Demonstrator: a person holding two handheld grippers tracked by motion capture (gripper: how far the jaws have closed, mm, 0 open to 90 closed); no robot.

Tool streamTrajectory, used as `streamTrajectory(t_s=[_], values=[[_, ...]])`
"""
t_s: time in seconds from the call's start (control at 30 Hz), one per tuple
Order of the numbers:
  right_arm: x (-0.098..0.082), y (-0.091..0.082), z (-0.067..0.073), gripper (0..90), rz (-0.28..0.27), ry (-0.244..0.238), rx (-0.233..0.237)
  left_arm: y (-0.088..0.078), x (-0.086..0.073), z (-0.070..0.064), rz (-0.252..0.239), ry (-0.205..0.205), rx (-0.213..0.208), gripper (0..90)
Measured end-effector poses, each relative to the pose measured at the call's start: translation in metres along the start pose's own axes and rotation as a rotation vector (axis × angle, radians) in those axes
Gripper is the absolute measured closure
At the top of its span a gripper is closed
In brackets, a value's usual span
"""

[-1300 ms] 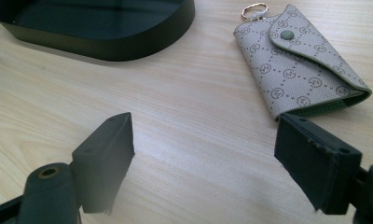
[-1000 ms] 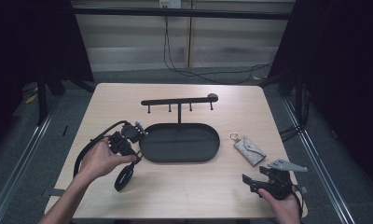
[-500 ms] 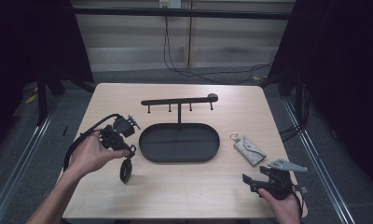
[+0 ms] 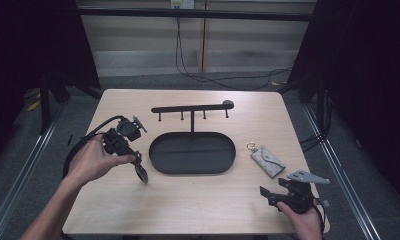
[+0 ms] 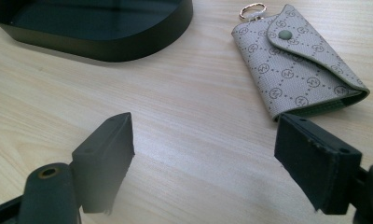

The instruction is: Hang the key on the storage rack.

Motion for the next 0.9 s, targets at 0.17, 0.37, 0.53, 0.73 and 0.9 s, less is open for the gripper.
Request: streamTrajectory(t_s=[0.17, 0.37, 0.53, 0.73, 0.9], values=[[-0.001, 0.001, 0.000, 19.5, 0.008, 0.004, -0.001, -0.006, 0.005, 0.000, 0.013, -0.024, -0.001, 70.6], [-0.001, 0.001, 0.000, 19.5, 0.008, 0.004, -0.001, -0.012, 0.011, -0.001, 0.049, -0.026, -0.007, 70.6], [-0.001, 0.001, 0.001, 19.5, 0.011, -0.002, 0.001, -0.015, 0.021, 0.003, 0.059, -0.050, -0.004, 70.6], [-0.001, 0.002, 0.000, 19.5, 0.015, -0.002, 0.001, -0.018, 0.028, 0.001, 0.080, -0.050, -0.003, 70.6], [-0.001, 0.002, 0.001, 19.4, 0.016, -0.003, 0.002, -0.024, 0.037, 0.000, 0.082, -0.058, -0.004, 70.6]])
Point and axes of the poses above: each handheld gripper's, and its own axes: y roughly forward along the jaws, x roughly out of its top, z roughly to its left, the point moved 7 cm from there along y, roughly forward along the jaws, and after that the axes turned 13 degrees about -y, right-handed, at the moved point
